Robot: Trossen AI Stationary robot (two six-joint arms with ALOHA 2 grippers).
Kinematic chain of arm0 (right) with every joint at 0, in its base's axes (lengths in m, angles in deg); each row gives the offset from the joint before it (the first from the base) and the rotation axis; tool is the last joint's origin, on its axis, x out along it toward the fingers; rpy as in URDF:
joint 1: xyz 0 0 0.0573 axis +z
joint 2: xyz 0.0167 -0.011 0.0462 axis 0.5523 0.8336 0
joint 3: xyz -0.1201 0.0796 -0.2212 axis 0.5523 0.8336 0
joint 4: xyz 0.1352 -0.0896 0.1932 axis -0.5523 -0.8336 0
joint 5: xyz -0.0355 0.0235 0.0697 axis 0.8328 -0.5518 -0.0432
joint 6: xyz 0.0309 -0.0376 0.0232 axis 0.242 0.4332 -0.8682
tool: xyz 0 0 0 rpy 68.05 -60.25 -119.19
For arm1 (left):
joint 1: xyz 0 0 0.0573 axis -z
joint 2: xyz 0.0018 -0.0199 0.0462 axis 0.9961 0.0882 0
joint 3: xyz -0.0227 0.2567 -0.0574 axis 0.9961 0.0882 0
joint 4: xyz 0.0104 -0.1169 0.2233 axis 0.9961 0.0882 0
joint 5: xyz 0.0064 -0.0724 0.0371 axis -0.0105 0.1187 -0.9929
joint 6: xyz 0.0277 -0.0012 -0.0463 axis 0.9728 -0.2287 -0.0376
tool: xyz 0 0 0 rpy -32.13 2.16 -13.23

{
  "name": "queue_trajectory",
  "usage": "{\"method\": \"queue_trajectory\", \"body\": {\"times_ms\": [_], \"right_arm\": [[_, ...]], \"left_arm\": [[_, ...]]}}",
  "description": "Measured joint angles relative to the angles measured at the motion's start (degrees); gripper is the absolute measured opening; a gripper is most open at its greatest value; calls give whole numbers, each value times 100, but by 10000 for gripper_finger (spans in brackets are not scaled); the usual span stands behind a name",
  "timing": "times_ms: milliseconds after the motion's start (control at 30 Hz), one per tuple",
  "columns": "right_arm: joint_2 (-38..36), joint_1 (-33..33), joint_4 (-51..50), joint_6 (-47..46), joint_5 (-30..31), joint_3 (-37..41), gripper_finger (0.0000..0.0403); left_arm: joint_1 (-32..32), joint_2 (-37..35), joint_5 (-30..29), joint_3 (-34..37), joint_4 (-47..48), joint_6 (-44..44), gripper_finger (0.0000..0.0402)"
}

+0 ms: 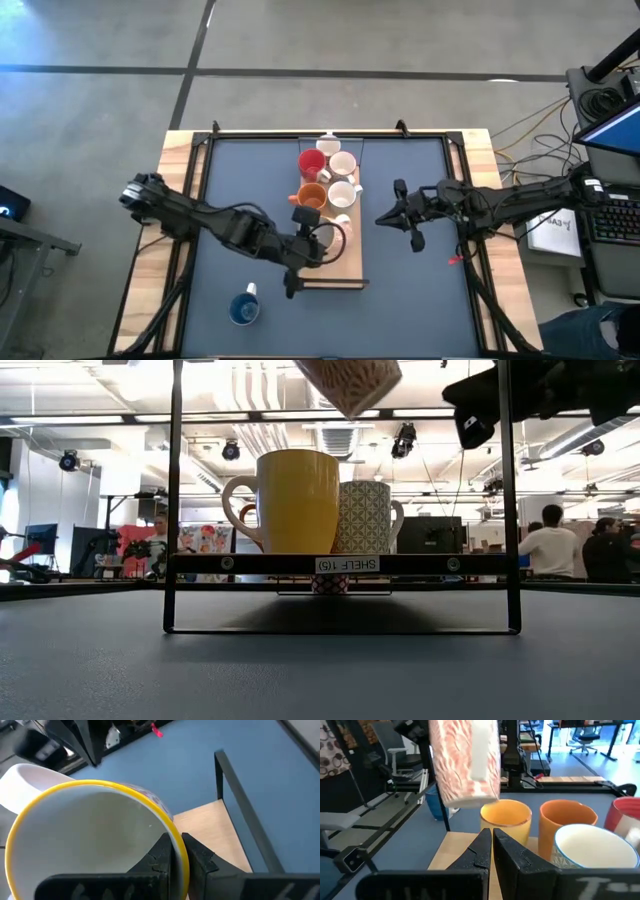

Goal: Place coffee mugs
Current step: Put the orange patterned mug on the shelf

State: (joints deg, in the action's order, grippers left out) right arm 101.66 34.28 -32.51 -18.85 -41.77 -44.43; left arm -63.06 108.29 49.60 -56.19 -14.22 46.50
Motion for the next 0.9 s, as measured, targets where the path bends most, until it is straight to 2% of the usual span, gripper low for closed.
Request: {"method": "queue_trajectory", "body": {"times_ms": [233, 367, 633, 900], "right_arm": [[-680, 13, -485, 264, 5, 27, 9], [-1021, 13, -715, 288, 4, 46, 9], [-1318, 13, -1030, 351, 2, 54, 9], [-1324, 13, -1128, 348, -3, 57, 9]], "left_arm": [[-140, 311, 19, -59, -44, 0, 8], [-249, 580, 171, -376, 111, 112, 8], [-377, 1463, 428, -1714, 1474, 219, 8], [-427, 2257, 664, -2897, 2412, 265, 8]]}}
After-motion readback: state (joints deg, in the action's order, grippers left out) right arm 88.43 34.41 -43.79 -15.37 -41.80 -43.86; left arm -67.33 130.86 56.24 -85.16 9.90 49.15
